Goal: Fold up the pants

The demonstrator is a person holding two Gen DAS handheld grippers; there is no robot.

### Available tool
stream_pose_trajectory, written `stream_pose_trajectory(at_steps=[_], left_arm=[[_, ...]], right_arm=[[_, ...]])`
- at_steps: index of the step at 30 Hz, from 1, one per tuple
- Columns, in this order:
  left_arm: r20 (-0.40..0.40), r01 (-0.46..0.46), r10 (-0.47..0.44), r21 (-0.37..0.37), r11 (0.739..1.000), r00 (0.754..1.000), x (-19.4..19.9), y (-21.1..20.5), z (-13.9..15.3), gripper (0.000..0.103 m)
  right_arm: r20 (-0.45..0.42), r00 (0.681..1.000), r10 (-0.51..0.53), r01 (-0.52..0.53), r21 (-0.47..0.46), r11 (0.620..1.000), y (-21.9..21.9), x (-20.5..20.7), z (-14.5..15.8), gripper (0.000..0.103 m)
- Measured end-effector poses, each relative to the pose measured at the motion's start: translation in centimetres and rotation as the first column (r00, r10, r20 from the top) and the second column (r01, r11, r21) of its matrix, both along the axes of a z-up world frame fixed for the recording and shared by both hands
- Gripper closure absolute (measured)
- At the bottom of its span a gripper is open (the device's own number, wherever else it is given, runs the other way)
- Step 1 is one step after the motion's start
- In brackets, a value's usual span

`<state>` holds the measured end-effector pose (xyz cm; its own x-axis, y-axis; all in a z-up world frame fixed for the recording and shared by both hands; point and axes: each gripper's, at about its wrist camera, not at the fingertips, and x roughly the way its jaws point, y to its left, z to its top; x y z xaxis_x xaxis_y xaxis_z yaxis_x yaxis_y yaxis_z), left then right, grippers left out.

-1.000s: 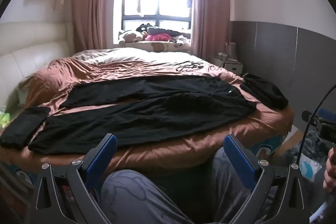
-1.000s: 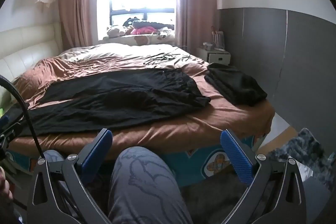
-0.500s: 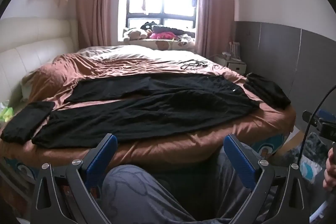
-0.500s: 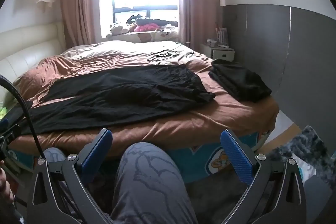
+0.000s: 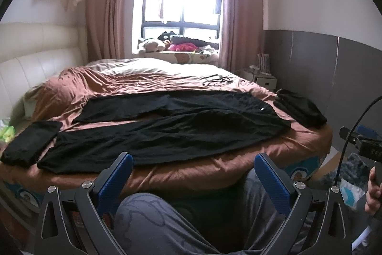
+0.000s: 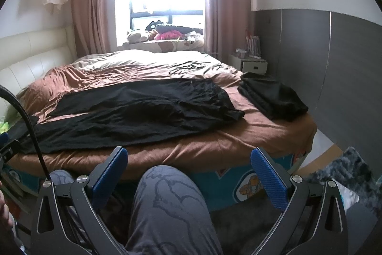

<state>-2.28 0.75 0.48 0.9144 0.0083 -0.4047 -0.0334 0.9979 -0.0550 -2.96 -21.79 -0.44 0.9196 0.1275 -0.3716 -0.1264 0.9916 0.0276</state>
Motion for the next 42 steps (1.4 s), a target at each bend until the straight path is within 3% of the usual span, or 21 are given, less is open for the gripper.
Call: stream_pose_trajectory(at_steps=[42], left_arm=[[0.016, -0.009, 0.009, -0.003, 1.0, 1.0, -2.1, 1.1, 0.8, 0.0]], right_arm=[[0.02, 1.0, 0.009, -0.009, -0.001, 1.0, -0.5, -1.4, 1.0, 0.0]])
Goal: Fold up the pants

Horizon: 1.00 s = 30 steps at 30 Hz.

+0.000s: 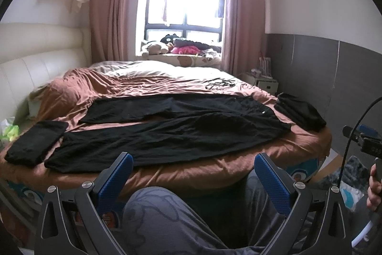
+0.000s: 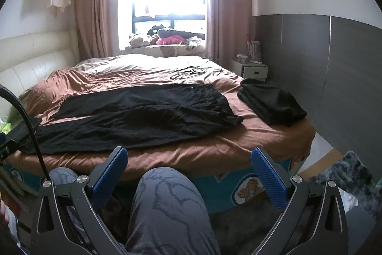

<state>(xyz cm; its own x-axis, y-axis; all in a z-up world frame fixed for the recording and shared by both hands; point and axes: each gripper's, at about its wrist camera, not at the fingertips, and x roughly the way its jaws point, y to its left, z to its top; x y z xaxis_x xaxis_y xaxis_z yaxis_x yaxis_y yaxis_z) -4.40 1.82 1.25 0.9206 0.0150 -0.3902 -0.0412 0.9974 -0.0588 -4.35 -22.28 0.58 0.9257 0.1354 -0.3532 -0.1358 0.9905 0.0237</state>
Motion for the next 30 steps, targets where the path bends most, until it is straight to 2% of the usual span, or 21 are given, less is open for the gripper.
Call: stream_pose_trajectory(at_steps=[8, 20, 26, 30], left_arm=[[-0.006, -0.014, 0.014, -0.016, 1.0, 1.0, 0.0, 0.8, 0.2, 0.0], [-0.039, -0.086, 0.085, -0.01, 0.996, 0.996, 3.5, 3.5, 0.4, 0.0], [-0.095, -0.145, 0.144, -0.002, 0.989, 0.985, 5.7, 6.4, 0.1, 0.0], [-0.167, -0.218, 0.219, 0.025, 0.976, 0.961, 7.9, 8.5, -1.3, 0.0]], right_arm=[[-0.004, 1.0, 0.011, -0.011, 0.002, 1.0, -0.5, 0.6, 0.1, 0.0], [-0.055, 0.997, 0.053, -0.051, 0.037, 0.998, -1.5, 6.2, 0.2, 0.0], [-0.084, 0.994, 0.064, -0.057, 0.076, 0.995, -2.9, 9.6, 0.5, 0.0], [-0.124, 0.992, 0.04, -0.031, 0.074, 0.997, -3.4, 12.2, 0.5, 0.0]])
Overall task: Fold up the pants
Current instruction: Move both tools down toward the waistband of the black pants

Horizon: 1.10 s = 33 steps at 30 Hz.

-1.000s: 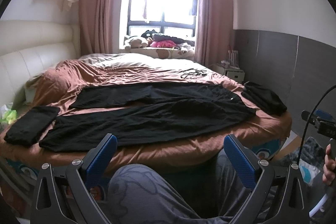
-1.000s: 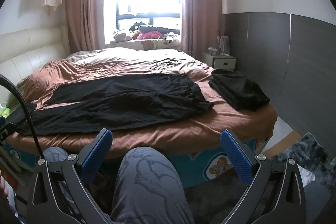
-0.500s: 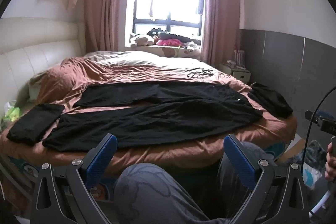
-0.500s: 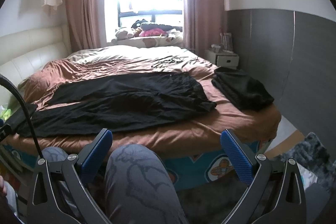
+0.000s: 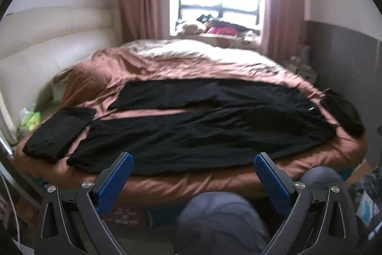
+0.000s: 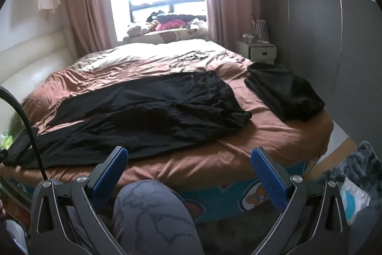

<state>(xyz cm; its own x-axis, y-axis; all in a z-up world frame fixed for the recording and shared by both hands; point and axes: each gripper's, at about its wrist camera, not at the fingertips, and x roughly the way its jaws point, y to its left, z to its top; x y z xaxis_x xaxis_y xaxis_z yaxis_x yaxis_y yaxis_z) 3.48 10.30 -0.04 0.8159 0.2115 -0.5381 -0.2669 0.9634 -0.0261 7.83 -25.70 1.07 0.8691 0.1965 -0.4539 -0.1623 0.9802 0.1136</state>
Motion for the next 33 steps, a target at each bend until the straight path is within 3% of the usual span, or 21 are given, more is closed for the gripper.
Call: stream_pose_trajectory(at_steps=[10, 18, 33], left_arm=[[-0.065, -0.042, 0.037, -0.077, 0.996, 0.997, 3.0, 3.5, -3.3, 0.0], [-0.091, -0.129, 0.116, -0.156, 0.979, 0.989, 4.7, 6.9, -5.5, 0.0], [-0.167, -0.334, 0.304, -0.196, 0.922, 0.938, 4.5, 14.1, -9.7, 0.0]], right_arm=[[-0.101, 0.993, -0.064, 0.066, 0.017, 0.998, -0.5, 5.3, -0.4, 0.0], [-0.181, 0.979, -0.097, 0.104, 0.032, 0.994, -1.1, 10.2, -1.8, 0.0], [-0.248, 0.967, -0.058, 0.088, 0.11, 0.99, -3.0, 19.3, -4.5, 0.0]])
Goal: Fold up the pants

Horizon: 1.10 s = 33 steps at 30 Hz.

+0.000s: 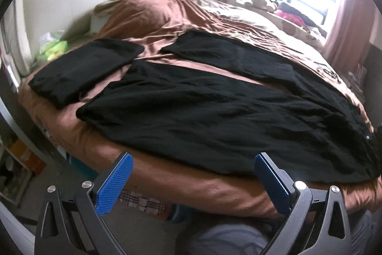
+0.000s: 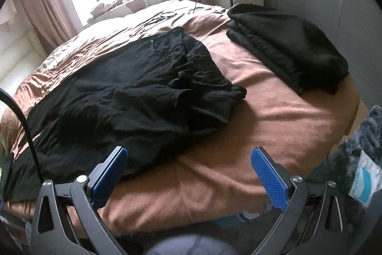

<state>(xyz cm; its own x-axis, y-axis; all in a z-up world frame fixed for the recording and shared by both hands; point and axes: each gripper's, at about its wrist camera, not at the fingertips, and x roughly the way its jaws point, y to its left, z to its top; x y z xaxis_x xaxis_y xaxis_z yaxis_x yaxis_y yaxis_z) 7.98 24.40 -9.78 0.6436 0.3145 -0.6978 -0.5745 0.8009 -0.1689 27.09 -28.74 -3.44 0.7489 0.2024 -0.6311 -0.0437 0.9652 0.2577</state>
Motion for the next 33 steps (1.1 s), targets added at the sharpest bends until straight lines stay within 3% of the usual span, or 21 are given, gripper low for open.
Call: stream_pose_trajectory(at_steps=[6, 12, 16, 21, 23, 27, 30, 33], left_arm=[[0.015, -0.096, 0.097, -0.048, 0.994, 0.995, -1.1, 4.1, -1.1, 0.003], [0.003, -0.149, 0.15, -0.133, 0.98, 0.989, -0.9, 7.8, -2.9, 0.031], [-0.005, -0.194, 0.197, -0.176, 0.965, 0.98, -1.2, 9.7, -3.9, 0.032], [-0.007, -0.236, 0.241, -0.235, 0.943, 0.971, -1.4, 12.3, -5.5, 0.033], [-0.017, -0.249, 0.252, -0.239, 0.939, 0.967, -1.2, 13.4, -6.2, 0.04], [0.012, -0.255, 0.265, -0.23, 0.939, 0.964, -0.9, 14.9, -6.3, 0.044], [0.013, -0.268, 0.279, -0.235, 0.934, 0.96, -0.6, 16.2, -6.3, 0.054], [0.028, -0.273, 0.289, -0.251, 0.929, 0.957, -0.3, 17.3, -6.3, 0.073]], right_arm=[[-0.037, 0.999, 0.009, -0.007, 0.041, 0.999, -0.7, 2.6, -1.4, 0.0], [-0.084, 0.996, 0.012, -0.003, 0.112, 0.994, -2.1, 4.6, -3.0, 0.005], [-0.123, 0.992, 0.013, 0.006, 0.152, 0.988, -2.9, 5.5, -3.9, 0.013], [-0.155, 0.988, 0.016, 0.013, 0.185, 0.983, -3.9, 5.6, -4.7, 0.014], [-0.149, 0.989, 0.018, 0.011, 0.194, 0.981, -4.2, 5.7, -4.6, 0.014], [-0.131, 0.991, 0.023, 0.005, 0.211, 0.977, -4.3, 6.4, -4.6, 0.014], [-0.12, 0.993, 0.021, 0.008, 0.24, 0.971, -4.5, 7.2, -5.1, 0.014], [-0.099, 0.995, 0.019, 0.01, 0.285, 0.958, -5.0, 8.1, -5.3, 0.016]])
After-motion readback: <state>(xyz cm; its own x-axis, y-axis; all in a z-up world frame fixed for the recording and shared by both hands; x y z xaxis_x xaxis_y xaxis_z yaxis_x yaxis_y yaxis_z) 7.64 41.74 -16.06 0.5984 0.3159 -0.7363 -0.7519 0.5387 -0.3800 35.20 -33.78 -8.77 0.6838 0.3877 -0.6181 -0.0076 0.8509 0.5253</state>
